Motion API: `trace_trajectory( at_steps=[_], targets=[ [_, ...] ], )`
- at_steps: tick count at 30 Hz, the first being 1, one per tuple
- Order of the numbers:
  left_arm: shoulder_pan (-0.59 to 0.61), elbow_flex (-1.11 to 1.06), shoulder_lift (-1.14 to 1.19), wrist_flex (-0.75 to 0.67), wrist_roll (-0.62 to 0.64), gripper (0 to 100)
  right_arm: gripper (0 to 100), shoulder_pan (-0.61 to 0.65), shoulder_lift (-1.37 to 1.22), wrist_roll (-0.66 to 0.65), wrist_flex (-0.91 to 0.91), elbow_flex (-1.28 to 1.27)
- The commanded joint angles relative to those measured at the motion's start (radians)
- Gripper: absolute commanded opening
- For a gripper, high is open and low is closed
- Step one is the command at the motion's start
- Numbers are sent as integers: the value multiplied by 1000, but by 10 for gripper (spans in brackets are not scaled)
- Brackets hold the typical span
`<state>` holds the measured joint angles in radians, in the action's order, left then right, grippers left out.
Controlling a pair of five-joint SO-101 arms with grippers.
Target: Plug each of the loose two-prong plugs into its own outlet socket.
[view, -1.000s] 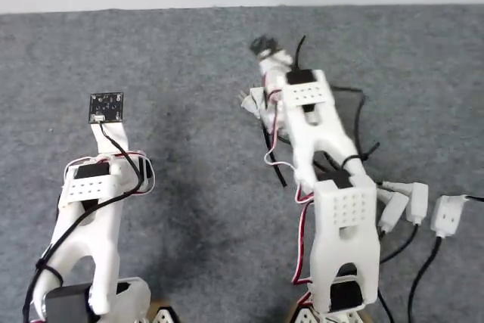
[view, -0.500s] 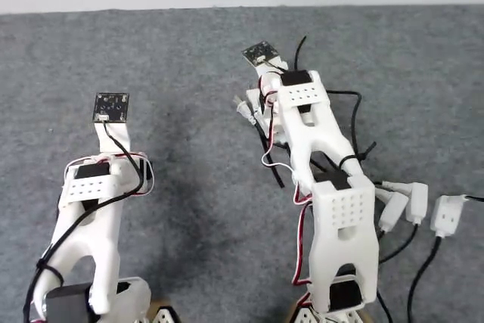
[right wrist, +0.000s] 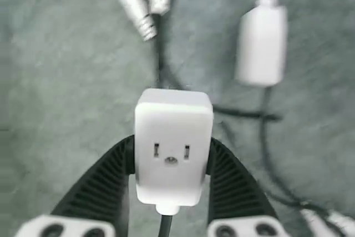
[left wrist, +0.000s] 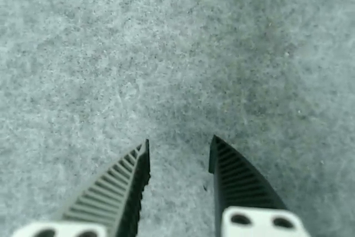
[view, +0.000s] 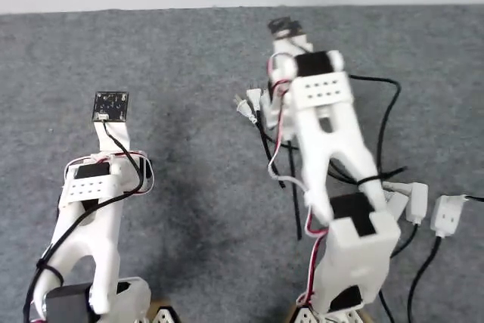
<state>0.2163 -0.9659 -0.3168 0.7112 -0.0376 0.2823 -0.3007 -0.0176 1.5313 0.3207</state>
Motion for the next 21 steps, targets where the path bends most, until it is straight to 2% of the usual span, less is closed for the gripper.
trace_trajectory(
  at_steps=[1, 5, 11, 15, 18, 21],
  targets=[
    [5, 4, -3, -20, -14, 169, 9, 77, 143, 54, -25, -129],
    [5, 4, -3, -20, -14, 169, 9, 159, 275, 107, -151, -362],
    [5, 4, -3, -20, -14, 169, 9, 208, 389, 140, -495, -680],
    [6, 4, -3, -20, -14, 169, 9, 231, 351, 144, -656, -776],
    [6, 4, -3, -20, -14, 169, 11, 252, 283, 203, -750, -816],
    [6, 4, -3, -20, -14, 169, 85, 265, 220, 201, -751, -786]
  ],
)
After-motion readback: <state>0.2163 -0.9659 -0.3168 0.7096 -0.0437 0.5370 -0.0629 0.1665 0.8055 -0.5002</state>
